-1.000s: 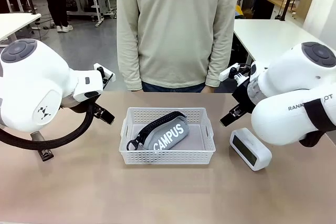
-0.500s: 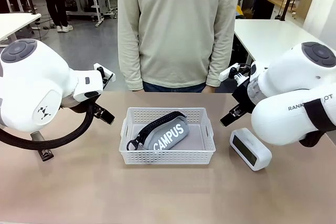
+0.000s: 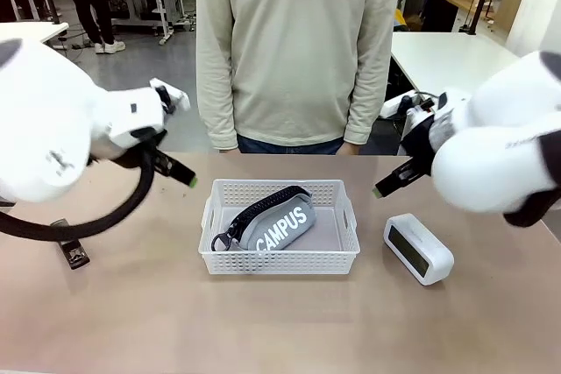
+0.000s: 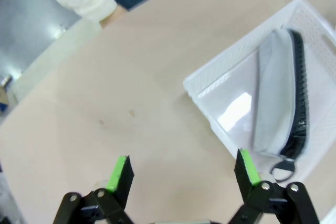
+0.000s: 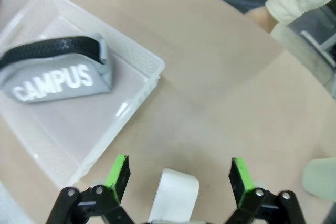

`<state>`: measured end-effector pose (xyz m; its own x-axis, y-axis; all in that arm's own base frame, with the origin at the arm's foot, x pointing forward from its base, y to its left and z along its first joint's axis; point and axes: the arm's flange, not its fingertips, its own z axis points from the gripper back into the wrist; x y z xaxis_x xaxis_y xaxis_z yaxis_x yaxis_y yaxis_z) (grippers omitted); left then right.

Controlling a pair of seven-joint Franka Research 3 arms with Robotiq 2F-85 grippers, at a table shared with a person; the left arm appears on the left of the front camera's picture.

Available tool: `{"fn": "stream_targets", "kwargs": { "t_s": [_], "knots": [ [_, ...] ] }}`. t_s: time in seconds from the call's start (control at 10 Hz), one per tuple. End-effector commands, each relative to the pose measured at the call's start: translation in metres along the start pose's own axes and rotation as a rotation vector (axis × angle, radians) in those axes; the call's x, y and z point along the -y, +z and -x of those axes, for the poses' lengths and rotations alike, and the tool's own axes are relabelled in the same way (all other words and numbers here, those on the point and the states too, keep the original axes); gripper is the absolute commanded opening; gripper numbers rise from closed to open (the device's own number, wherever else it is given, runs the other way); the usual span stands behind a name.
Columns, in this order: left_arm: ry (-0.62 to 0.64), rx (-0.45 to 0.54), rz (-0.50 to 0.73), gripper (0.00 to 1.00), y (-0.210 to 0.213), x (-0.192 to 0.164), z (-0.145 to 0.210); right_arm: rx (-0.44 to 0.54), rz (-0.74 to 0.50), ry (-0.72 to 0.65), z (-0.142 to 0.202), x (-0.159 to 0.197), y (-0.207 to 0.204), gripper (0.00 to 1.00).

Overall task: Efficiently arrange items inside the basket to fit them all.
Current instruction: Pick up the Digital clock and place it inside the Organizing basket.

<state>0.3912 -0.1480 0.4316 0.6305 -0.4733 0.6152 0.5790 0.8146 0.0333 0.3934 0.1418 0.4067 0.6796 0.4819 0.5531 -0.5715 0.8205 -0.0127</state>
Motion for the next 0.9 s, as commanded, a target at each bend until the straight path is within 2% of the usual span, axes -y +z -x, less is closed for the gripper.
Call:
{"fn": "stream_targets", "kwargs": {
  "t_s": [0.0,0.1,0.2,0.3,0.4,0.5,0.7,0.8],
  "knots": [
    [0.001,0.074,0.162,1.00,0.066,-0.039,0.025,0.031,-0.235,-0.024,0.033,0.043,0.062,1.00],
    [0.053,0.105,0.223,1.00,0.093,-0.059,0.028,0.104,-0.320,-0.071,0.047,0.057,0.094,1.00],
    [0.156,0.128,0.311,1.00,0.120,-0.085,0.035,0.214,-0.307,-0.131,0.065,0.070,0.128,1.00],
    [0.321,0.160,0.383,1.00,0.145,-0.116,0.043,0.234,-0.330,-0.199,0.081,0.087,0.157,1.00],
    [0.629,0.141,0.380,1.00,0.172,-0.149,0.056,0.267,-0.394,-0.353,0.100,0.111,0.187,1.00],
    [0.699,0.240,0.426,1.00,0.197,-0.174,0.080,0.264,-0.469,-0.505,0.121,0.138,0.208,1.00],
    [0.826,0.626,0.562,1.00,0.243,-0.208,0.161,0.322,-0.590,-0.757,0.167,0.196,0.225,1.00],
    [0.898,0.739,0.582,1.00,0.247,-0.221,0.204,0.392,-0.610,-0.864,0.194,0.220,0.227,1.00]
  ]
}}
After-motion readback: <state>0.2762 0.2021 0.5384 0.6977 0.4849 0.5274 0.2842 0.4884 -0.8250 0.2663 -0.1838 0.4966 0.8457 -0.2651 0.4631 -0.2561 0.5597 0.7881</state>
